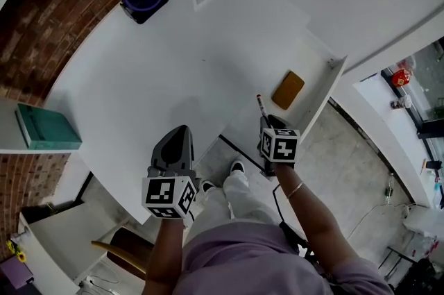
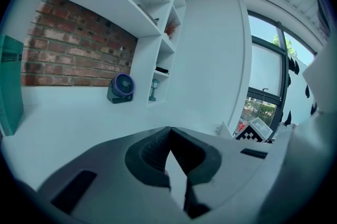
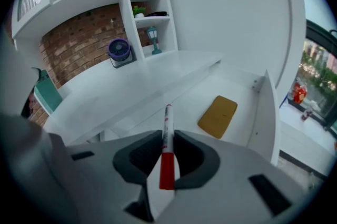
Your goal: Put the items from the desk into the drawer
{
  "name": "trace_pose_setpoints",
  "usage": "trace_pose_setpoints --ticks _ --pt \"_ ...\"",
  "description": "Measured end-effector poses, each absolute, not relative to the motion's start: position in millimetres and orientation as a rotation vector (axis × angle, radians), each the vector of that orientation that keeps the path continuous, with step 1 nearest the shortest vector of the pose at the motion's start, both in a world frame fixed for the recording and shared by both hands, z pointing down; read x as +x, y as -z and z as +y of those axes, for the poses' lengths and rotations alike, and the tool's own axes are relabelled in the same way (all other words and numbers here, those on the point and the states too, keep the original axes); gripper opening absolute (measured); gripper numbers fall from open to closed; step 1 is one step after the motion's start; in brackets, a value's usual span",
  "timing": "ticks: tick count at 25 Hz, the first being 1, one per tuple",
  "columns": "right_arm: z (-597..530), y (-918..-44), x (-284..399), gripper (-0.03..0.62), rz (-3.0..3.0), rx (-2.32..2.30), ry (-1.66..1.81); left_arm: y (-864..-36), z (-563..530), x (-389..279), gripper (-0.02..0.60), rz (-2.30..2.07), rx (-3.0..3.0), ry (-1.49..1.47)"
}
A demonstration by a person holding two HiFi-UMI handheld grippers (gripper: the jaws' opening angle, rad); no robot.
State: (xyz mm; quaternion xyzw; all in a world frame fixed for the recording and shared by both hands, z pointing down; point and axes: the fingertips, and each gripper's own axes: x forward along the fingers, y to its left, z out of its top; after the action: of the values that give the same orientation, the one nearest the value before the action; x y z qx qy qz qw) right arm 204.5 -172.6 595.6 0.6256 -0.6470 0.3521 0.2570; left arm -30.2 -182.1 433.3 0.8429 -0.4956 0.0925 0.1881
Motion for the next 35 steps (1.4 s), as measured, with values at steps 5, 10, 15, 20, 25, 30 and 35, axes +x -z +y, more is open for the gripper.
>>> trace_pose_setpoints --ticks 5,10,15,20,25,30,35 --pt "-180 -610 203 0.074 -1.750 1.648 -0.937 -438 -186 -34 0.000 -1.425 2.341 -0.271" --pt "-186 -622 200 0.073 -1.756 1.603 -0.927 -440 -190 -34 0.000 -1.444 2.321 -0.273" --pt "-190 -632 194 0.074 -1.772 1.564 -0.916 -442 -188 -36 0.000 -1.465 2.297 -0.279" --pt "-193 -644 192 0.074 -1.776 1.510 -0.886 -444 -186 -39 0.000 -1.496 2.271 -0.278" --pt "-192 -654 189 0.072 -1.771 1.465 -0.871 -446 -183 -46 0.000 -1.527 2.242 -0.278" --pt "-192 -661 182 0.074 -1.779 1.425 -0.844 -448 -181 -52 0.000 -1.544 2.220 -0.274" --pt "-192 -668 178 0.072 -1.775 1.388 -0.824 -450 -178 -58 0.000 -1.556 2.203 -0.272"
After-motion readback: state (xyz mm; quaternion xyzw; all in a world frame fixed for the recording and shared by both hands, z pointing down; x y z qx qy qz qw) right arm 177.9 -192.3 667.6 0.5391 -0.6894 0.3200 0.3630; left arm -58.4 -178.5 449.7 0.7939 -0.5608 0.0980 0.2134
